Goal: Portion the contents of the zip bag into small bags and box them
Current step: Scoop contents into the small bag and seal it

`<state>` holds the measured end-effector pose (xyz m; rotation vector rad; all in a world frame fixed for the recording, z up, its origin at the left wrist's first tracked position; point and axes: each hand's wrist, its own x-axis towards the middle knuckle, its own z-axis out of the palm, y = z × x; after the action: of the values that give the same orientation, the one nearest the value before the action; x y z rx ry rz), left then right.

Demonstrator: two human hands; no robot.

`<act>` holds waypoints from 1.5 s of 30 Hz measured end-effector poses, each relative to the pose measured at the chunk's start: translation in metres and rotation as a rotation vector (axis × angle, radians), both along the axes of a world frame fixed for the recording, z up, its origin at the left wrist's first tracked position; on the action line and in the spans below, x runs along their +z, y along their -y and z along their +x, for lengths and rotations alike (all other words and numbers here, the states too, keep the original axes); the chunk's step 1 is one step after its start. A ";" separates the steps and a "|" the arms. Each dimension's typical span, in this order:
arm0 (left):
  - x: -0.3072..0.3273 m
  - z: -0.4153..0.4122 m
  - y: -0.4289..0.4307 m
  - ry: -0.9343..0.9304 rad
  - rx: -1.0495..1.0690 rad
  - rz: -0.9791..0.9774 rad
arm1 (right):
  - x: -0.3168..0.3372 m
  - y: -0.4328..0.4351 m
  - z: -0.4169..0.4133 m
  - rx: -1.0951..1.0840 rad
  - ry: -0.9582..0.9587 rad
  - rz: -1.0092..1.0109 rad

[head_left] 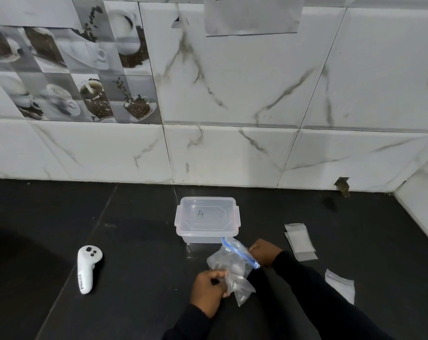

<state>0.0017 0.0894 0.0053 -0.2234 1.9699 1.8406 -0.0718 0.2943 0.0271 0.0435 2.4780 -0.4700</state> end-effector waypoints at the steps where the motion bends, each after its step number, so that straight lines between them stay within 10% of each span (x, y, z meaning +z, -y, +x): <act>1: -0.001 0.001 0.002 -0.005 -0.010 -0.014 | -0.002 -0.003 -0.003 -0.051 0.019 -0.067; 31: 0.009 0.025 0.010 -0.265 -0.051 -0.536 | 0.027 0.011 0.016 -0.082 -0.233 -0.144; 45: 0.054 0.010 0.018 -0.462 -0.087 -0.412 | 0.042 -0.012 0.062 -0.295 -0.265 -0.232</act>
<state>0.0114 0.0718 0.0588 0.1844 2.6196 1.5076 -0.0103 0.3063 0.0695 0.2708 2.6673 -0.9400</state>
